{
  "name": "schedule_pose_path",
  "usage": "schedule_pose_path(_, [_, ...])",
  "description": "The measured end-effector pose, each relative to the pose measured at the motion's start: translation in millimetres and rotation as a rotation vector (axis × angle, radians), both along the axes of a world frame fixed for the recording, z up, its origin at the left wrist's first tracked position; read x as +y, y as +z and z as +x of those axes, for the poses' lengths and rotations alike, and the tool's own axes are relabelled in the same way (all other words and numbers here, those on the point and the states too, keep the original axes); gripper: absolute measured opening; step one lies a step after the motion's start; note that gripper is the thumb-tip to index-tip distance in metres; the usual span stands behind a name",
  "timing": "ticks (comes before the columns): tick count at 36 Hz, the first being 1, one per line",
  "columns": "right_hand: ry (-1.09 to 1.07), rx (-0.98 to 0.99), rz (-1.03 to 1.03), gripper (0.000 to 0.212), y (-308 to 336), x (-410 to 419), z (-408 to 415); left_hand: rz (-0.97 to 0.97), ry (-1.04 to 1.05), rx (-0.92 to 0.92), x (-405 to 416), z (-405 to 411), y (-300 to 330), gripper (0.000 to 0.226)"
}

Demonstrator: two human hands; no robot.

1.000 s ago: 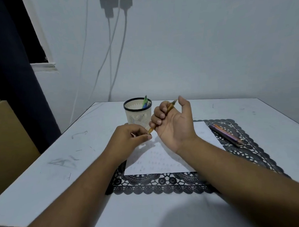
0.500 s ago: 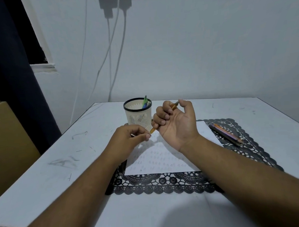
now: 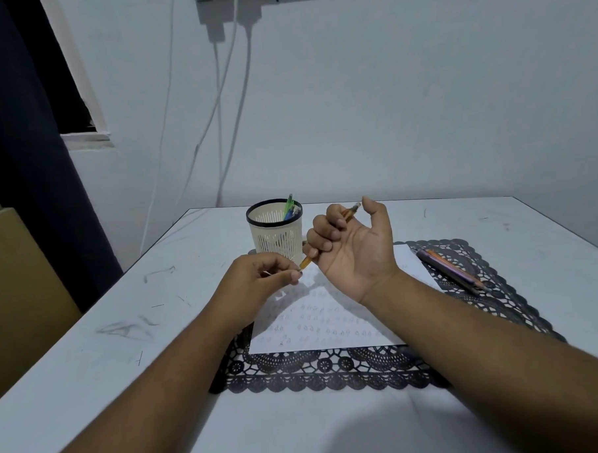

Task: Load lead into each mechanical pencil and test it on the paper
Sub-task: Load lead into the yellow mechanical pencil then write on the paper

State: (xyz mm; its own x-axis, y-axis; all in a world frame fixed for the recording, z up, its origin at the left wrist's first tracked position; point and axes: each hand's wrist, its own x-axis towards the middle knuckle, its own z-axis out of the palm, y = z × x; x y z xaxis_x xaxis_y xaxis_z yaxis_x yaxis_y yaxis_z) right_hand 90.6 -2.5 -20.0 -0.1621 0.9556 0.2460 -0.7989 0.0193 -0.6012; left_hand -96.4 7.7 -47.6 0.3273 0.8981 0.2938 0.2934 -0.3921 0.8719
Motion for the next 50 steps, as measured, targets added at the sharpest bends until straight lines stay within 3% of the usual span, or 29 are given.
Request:
schedule_pose_path(7, [0.001,0.166,-0.107,0.045,-1.8,3.0,6.7,-0.047,-0.052,-0.089,-1.0,-2.0,3.3,0.009])
schedule_pose_path(12, [-0.04,0.092,-0.156,0.032,1.3,4.4,3.4,-0.012,-0.03,-0.072,-2.6,-2.1,5.4,0.009])
schedule_pose_path(14, [-0.047,-0.024,-0.176,0.031,1.1,5.6,1.3,-0.009,-0.028,-0.083,-3.3,-2.6,6.1,0.008])
schedule_pose_path(18, [-0.136,-0.521,-0.139,0.032,-7.4,6.1,-1.1,0.009,-0.004,-0.057,-1.2,-4.3,6.5,0.007])
schedule_pose_path(22, [-0.129,-0.593,-0.121,0.03,-11.2,9.3,2.9,0.097,0.064,0.159,10.2,-21.1,7.2,0.006])
schedule_pose_path(26, [-0.131,-0.687,-0.078,0.012,-16.9,17.2,4.2,0.108,0.15,0.431,31.0,-50.3,-2.2,0.017])
schedule_pose_path(32, [-0.017,-1.001,0.028,0.012,-24.3,17.8,-19.6,-0.031,0.025,0.469,43.3,-62.9,-16.4,0.03])
schedule_pose_path(36, [-0.027,-0.966,0.017,0.013,-27.5,21.7,-33.5,-0.069,0.014,0.516,46.1,-64.6,-17.9,0.036])
schedule_pose_path(40, [-0.084,-0.996,0.012,0.015,-38.6,22.8,-39.0,-0.107,0.018,0.589,47.8,-64.7,-16.3,0.07])
schedule_pose_path(50, [-0.182,-1.016,0.03,0.011,-46.2,29.7,-40.3,-0.113,0.017,0.624,49.7,-63.7,-15.7,0.068])
